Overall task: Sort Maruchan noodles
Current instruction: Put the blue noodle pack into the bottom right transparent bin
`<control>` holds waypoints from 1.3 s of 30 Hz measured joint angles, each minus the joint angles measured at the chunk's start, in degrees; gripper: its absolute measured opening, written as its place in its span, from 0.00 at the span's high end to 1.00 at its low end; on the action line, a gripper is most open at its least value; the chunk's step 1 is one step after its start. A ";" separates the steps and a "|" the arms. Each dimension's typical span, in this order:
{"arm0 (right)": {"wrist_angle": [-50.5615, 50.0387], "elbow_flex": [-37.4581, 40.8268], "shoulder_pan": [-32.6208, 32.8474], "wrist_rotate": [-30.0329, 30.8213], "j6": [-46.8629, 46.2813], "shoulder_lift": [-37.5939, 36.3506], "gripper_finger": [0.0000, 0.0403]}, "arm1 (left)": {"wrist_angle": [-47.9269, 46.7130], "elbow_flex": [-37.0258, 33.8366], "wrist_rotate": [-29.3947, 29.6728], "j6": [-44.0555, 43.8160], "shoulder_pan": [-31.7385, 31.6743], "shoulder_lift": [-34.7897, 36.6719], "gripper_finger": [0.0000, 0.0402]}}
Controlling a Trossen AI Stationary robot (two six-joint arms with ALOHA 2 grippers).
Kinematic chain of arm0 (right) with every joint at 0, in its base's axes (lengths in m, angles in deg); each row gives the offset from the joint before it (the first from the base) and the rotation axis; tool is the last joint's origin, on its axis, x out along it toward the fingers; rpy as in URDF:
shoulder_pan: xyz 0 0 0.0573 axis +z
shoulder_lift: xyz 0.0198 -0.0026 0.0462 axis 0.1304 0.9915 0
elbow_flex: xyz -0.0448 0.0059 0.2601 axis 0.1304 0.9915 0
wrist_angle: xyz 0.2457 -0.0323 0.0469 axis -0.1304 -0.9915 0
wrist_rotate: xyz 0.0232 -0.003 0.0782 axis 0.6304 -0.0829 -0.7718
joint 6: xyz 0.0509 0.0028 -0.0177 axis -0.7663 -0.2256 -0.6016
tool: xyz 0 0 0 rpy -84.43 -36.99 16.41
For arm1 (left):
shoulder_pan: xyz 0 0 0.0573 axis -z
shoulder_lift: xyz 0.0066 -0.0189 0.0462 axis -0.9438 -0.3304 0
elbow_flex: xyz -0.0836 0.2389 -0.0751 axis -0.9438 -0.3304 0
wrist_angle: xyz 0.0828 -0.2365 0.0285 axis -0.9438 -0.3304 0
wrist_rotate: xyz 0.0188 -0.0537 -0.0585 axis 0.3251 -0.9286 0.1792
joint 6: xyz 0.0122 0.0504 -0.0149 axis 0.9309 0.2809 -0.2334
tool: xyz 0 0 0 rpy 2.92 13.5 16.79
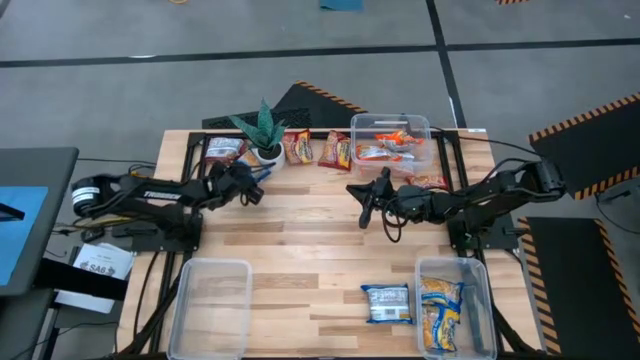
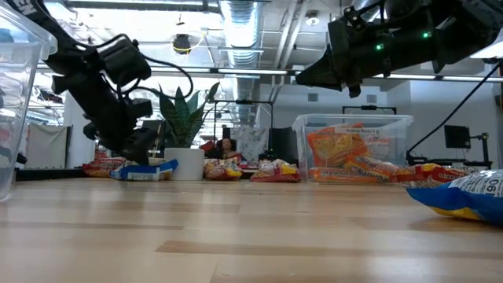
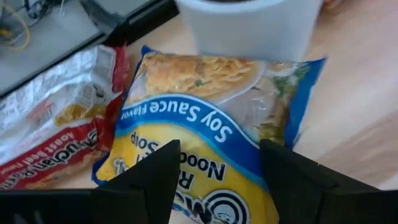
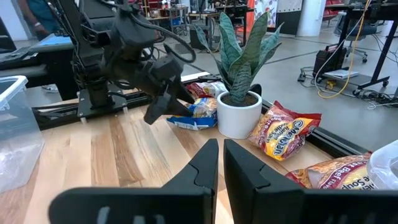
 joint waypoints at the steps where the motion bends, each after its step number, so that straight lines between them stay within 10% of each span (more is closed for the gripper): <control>1: 0.00 0.00 0.00 0.00 -0.12 0.00 0.88 | 0.40 0.00 -0.46 -0.29 -0.34 -0.60 0.48; 8: 0.00 0.00 0.11 0.00 -0.40 0.00 0.88 | 2.17 0.11 -6.18 -0.80 -1.51 -4.51 0.53; 15: 0.16 0.00 0.20 -0.10 -0.53 0.00 0.88 | -5.29 2.72 -16.84 0.10 -1.47 -4.09 0.96; 24: 0.24 0.00 1.77 -0.11 -0.50 0.00 0.88 | -20.23 9.10 -22.11 -1.37 3.50 -4.27 1.00; 39: -0.14 -1.52 2.39 -11.65 -0.50 0.00 0.88 | -9.69 15.58 -26.15 4.02 17.08 -4.34 1.00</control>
